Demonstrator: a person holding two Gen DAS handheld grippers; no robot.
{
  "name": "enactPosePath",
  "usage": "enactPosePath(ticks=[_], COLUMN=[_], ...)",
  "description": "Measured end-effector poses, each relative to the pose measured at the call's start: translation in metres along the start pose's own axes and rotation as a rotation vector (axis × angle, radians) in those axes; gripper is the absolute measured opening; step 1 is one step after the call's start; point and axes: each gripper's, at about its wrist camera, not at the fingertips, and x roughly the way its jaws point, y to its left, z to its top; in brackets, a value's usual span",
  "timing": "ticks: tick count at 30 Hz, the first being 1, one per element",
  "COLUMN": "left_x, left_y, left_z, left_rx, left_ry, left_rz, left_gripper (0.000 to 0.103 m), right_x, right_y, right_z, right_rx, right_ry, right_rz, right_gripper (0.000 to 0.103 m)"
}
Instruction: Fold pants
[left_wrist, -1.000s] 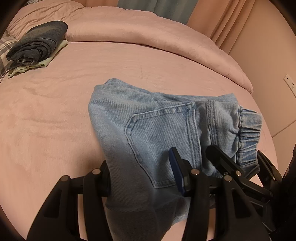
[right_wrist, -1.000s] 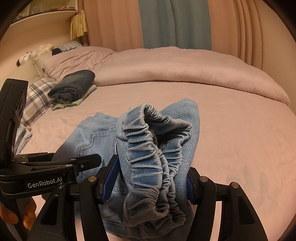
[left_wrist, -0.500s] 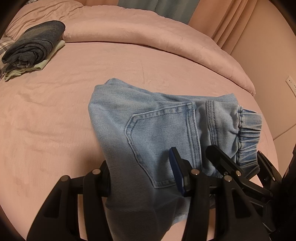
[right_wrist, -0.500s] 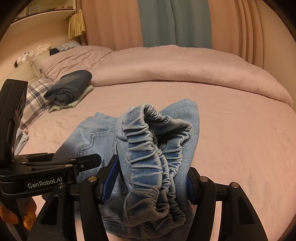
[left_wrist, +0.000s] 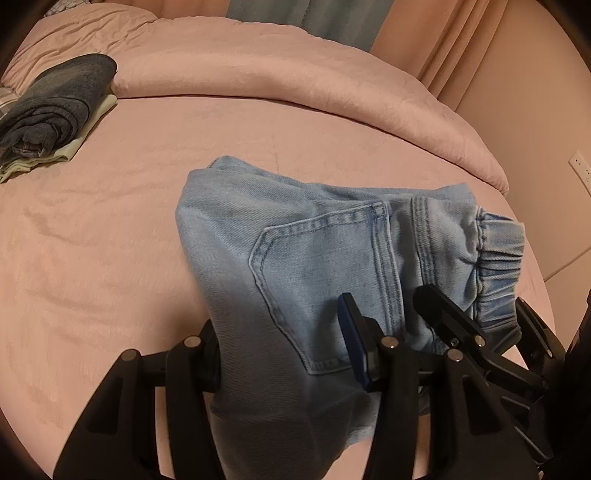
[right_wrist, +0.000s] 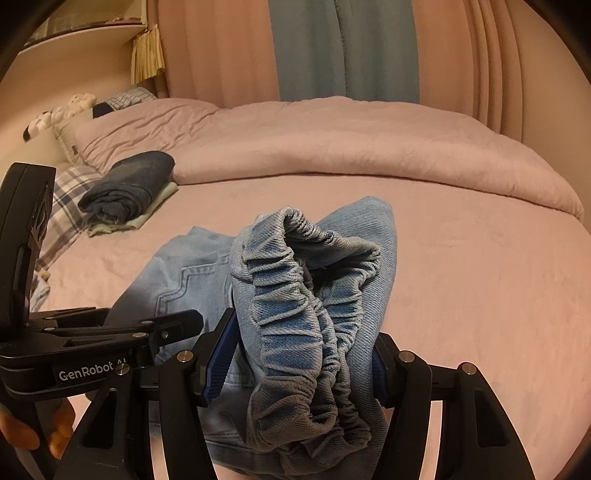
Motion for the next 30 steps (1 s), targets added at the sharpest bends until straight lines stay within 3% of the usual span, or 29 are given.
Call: enactPosePath(ticks=[30], left_x=[-0.01], left_y=[0.041], left_z=[0.016], left_rx=[-0.01], left_ry=[-0.035], left_rz=[0.001], left_gripper=[0.049], right_x=[0.024], right_y=[-0.001], right_z=[0.024], right_rx=[-0.035], right_ry=[-0.032], right_rz=[0.004], right_gripper=[0.062])
